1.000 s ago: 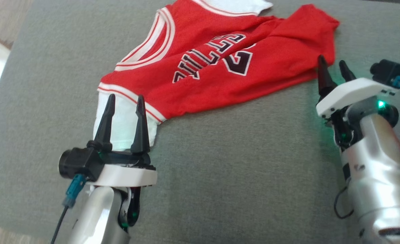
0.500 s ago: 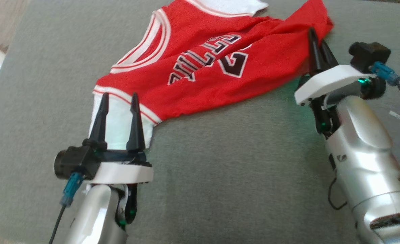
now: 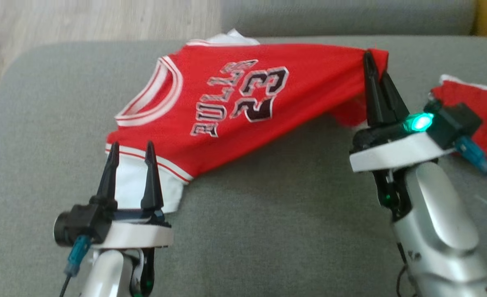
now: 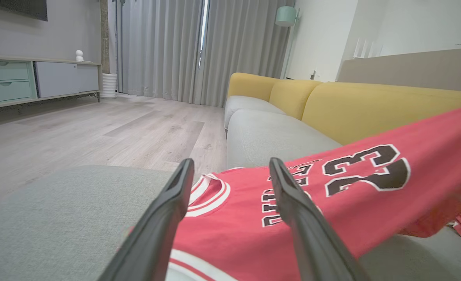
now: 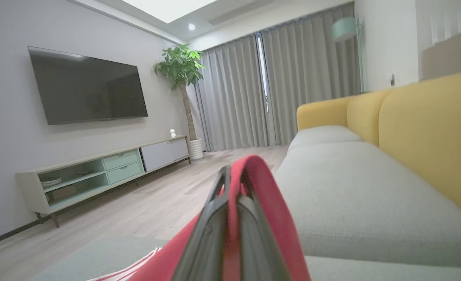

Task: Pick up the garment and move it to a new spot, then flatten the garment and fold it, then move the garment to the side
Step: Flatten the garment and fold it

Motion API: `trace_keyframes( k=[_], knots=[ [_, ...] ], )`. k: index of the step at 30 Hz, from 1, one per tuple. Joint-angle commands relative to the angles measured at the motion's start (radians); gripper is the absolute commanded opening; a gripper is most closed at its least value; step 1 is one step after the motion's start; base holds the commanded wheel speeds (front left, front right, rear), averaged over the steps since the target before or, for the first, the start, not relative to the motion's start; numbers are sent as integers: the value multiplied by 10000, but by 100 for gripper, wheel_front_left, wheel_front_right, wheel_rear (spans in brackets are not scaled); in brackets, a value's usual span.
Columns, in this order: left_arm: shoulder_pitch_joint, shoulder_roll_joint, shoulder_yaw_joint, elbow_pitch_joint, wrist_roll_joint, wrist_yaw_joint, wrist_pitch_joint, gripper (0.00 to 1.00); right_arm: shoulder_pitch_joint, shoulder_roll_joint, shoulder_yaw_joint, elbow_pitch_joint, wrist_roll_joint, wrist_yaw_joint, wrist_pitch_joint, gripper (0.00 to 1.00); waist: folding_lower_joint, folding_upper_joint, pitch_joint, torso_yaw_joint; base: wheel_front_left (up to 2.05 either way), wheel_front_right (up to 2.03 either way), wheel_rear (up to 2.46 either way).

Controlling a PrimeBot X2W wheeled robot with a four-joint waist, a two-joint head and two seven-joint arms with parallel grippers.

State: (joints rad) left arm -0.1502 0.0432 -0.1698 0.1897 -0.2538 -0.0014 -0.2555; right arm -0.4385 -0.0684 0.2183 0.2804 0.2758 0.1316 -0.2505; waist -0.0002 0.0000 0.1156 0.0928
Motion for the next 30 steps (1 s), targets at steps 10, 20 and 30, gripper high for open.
trace_keyframes(
  k=[10, 20, 30],
  knots=[
    [430, 70, 248, -527, -152, 80, -63, 100, 1150, 180, -234, -3868, -1549, -9, 1951, 0, 2, 0, -831, 381, 0, 0, 0],
    [291, 70, -76, -653, -322, 126, -63, 100, -294, -196, -979, -3167, -1877, -9, 3346, 0, 2, 0, -426, 984, 0, 0, 0],
    [-417, 70, -709, -563, -664, 138, -63, 100, -3058, -1830, -1608, 2136, -2396, -9, 3605, 0, 2, 0, 587, 1959, 0, 0, 0]
  ],
)
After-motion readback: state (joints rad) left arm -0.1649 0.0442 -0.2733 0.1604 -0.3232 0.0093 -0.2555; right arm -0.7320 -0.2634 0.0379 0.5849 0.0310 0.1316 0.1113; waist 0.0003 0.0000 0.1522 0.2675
